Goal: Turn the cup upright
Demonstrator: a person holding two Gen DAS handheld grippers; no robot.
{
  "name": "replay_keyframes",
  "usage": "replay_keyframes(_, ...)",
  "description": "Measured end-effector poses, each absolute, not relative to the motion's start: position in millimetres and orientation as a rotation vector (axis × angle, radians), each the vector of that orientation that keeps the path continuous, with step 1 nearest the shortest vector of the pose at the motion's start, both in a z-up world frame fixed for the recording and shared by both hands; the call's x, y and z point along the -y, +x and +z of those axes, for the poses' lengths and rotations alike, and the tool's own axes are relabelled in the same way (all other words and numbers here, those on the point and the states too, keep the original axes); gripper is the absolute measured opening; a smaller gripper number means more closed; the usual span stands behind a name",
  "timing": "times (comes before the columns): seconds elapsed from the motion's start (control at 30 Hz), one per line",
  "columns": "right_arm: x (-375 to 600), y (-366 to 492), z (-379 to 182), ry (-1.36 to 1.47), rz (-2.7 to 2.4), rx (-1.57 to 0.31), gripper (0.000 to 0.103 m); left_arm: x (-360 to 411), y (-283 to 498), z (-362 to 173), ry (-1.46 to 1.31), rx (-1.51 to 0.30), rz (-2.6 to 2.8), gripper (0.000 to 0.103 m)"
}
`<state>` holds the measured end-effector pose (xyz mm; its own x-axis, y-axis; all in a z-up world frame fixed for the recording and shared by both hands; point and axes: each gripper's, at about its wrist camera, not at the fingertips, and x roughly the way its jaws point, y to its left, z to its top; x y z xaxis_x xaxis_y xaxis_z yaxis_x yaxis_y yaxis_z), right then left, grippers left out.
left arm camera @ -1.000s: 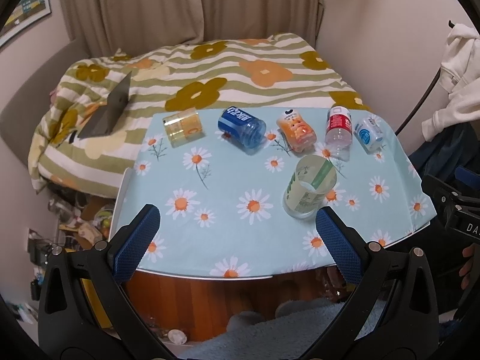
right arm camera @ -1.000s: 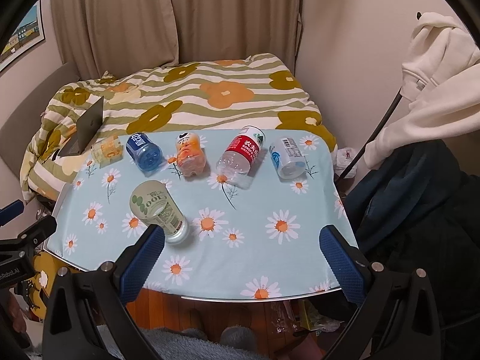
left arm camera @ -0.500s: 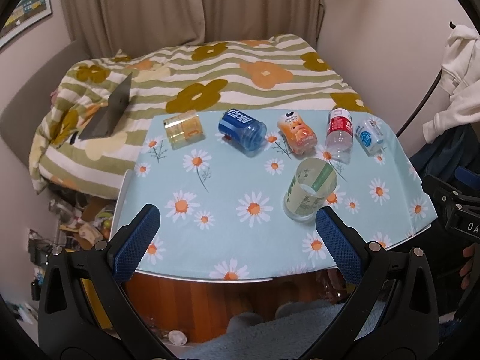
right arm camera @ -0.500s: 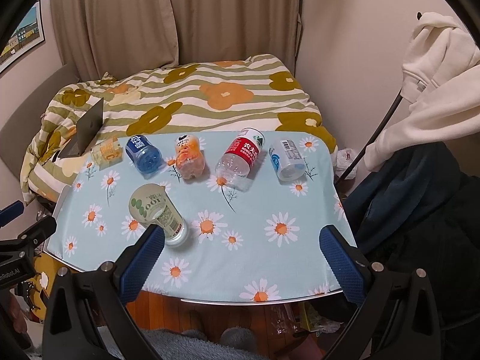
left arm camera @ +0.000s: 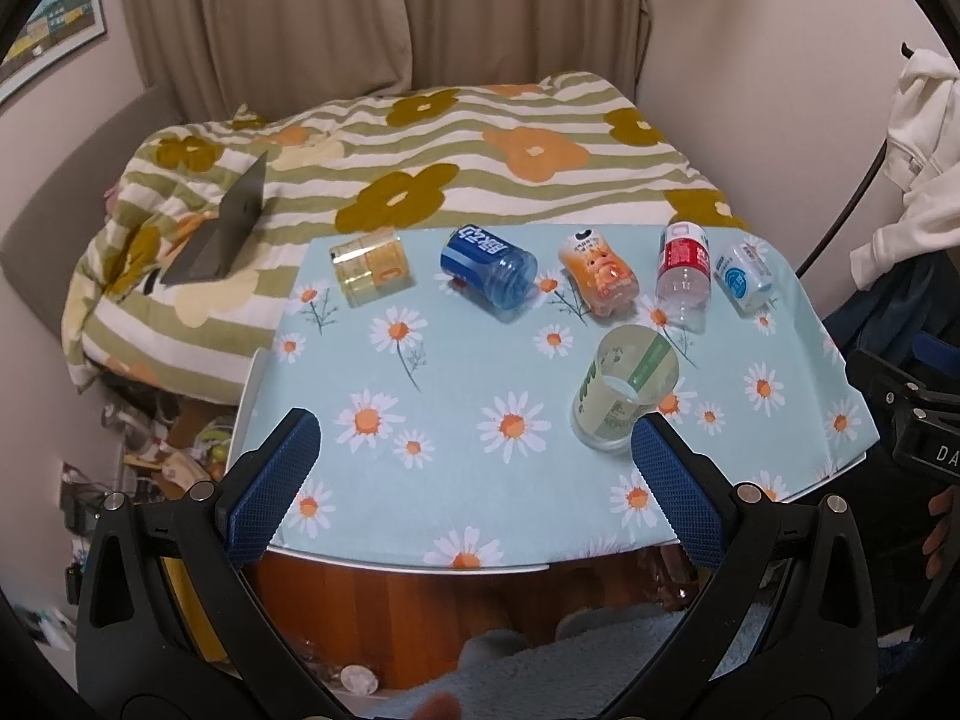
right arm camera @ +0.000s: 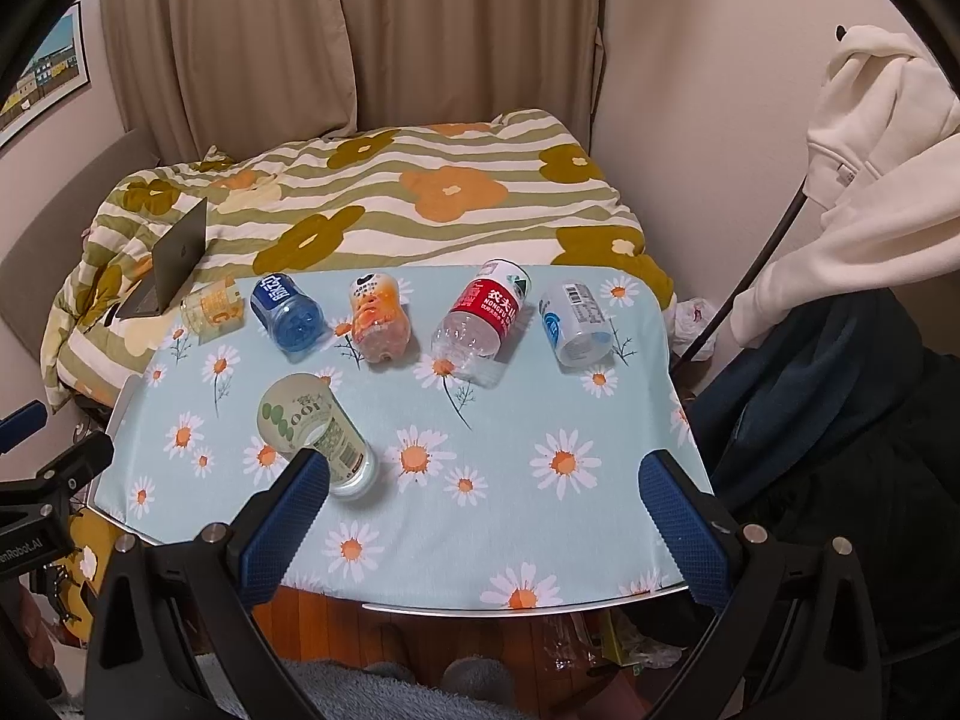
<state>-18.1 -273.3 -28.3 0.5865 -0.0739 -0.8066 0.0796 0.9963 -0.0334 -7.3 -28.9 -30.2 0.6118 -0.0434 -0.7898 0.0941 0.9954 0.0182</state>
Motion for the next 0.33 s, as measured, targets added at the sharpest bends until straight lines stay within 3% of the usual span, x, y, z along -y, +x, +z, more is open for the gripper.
replay_keyframes(0.33, 273.6, -18.1, -28.7, 0.006, -0.090, -0.941, 0.103, 26.8, -2.8, -32.3, 0.063, -0.909, -0.070, 0.103)
